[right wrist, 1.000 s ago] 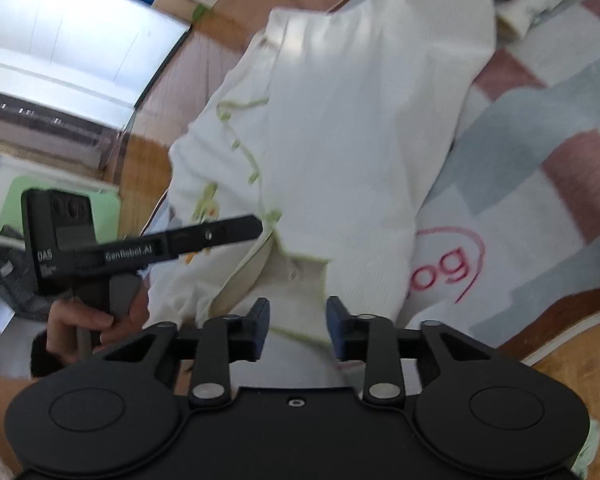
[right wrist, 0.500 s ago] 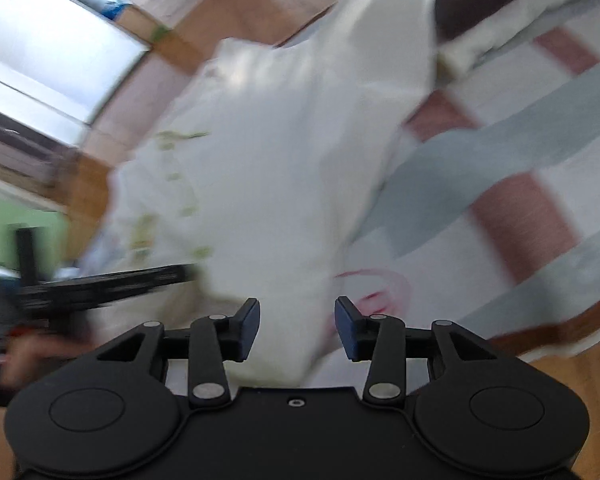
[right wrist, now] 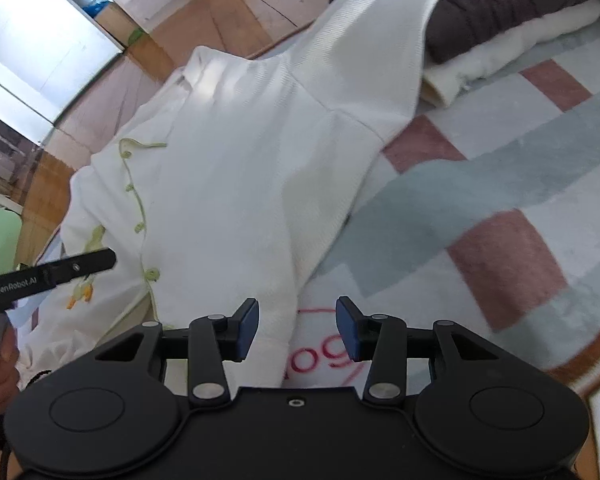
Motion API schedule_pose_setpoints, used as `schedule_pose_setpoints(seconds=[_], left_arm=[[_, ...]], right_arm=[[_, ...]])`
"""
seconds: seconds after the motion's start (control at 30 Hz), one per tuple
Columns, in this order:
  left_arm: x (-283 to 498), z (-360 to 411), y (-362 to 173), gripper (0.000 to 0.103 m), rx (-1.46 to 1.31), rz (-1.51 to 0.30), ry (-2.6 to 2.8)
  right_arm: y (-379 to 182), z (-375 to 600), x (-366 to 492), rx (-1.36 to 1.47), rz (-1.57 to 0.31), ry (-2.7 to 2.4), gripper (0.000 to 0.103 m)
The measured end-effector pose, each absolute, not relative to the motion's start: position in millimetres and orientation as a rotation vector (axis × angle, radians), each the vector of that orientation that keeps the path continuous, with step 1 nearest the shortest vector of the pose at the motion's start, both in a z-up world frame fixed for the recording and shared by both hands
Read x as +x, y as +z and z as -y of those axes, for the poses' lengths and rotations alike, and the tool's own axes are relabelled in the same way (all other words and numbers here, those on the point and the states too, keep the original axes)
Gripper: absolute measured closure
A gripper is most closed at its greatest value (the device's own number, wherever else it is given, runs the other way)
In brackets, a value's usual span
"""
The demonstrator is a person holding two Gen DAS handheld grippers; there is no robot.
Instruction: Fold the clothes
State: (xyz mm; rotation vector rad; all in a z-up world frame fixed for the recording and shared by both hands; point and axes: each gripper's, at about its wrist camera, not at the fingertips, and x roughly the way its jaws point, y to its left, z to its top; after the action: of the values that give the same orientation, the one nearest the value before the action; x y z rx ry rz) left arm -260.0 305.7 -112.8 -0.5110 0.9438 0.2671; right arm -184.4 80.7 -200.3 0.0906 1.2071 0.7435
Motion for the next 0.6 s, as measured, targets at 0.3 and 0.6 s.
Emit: schedule_pose_setpoints(seconds=[0.3, 0.6], left_arm=[[-253.0, -336.7, -122.5, 0.052, -0.503, -0.939, 0.281], [-224.6, -333.2, -155.1, 0.044, -0.493, -0.974, 0.216]], right_arm=[[-205.9, -34.1, -164.8, 0.174, -0.986, 0.705, 0.046], [-217.4, -49.9, -116.2, 0.237, -0.929, 0.684, 0.041]])
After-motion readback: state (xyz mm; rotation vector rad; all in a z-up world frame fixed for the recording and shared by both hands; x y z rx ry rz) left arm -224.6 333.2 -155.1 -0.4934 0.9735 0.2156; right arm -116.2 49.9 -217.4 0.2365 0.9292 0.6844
